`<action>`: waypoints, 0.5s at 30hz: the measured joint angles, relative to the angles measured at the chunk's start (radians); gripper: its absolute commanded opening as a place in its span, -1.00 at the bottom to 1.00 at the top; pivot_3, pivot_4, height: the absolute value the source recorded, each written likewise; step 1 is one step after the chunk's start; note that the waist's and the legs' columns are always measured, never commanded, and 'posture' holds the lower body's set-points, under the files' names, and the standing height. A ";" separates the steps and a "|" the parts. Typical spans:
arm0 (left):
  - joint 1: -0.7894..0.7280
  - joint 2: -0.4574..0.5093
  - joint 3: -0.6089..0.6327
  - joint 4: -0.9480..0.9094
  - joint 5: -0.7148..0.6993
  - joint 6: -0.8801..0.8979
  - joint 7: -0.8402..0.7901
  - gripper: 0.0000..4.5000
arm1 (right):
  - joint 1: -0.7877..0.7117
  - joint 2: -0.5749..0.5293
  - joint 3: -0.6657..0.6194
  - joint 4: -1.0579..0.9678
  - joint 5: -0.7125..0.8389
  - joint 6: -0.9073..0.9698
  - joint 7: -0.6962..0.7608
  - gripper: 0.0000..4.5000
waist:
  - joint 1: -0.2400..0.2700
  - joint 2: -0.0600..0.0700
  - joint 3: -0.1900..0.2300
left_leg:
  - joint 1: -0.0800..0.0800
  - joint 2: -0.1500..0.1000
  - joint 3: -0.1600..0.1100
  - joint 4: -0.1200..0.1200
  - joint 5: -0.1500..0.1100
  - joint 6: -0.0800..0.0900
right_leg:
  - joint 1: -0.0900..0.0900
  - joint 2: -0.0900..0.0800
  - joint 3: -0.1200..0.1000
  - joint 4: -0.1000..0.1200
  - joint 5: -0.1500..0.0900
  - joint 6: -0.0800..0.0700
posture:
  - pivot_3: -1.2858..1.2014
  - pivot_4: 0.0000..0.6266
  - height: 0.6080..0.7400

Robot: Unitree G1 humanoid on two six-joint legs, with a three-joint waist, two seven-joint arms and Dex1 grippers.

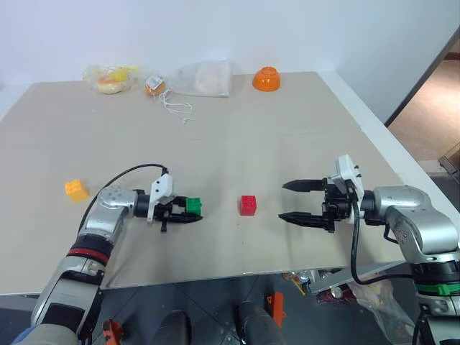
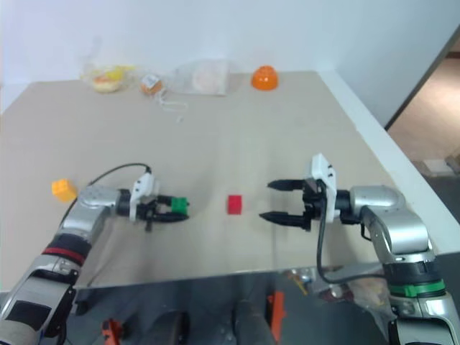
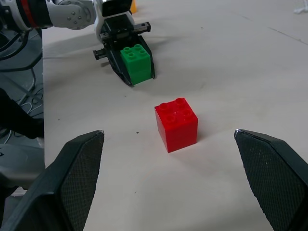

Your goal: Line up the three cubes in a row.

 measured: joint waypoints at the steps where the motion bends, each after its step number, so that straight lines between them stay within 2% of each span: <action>1: -0.008 -0.007 0.004 0.009 0.000 0.001 0.007 -0.37 | 0.000 0.000 0.000 -0.001 0.001 0.000 -0.003 1.00 | 0.000 0.000 0.000 | 0.000 0.000 0.000 0.000 0.000 0.000 | 0.000 0.000 0.000 0.000 0.000 0.000 | 0.03 -0.52 1.00; 8: -0.012 -0.076 0.001 0.010 0.005 -0.004 0.012 -0.37 | 0.000 0.000 0.000 -0.005 0.003 0.004 -0.026 1.00 | 0.000 0.000 0.000 | 0.000 0.000 0.000 0.000 0.000 0.000 | 0.000 0.000 0.000 0.000 0.000 0.000 | 0.03 -0.52 1.00; 15: -0.047 -0.099 0.000 0.048 0.040 -0.042 0.014 -0.37 | 0.000 0.000 0.000 -0.007 0.003 0.004 -0.039 1.00 | 0.000 0.000 0.000 | 0.000 0.000 0.000 0.000 0.000 0.000 | 0.000 0.000 0.000 0.000 0.000 0.000 | 0.03 -0.52 1.00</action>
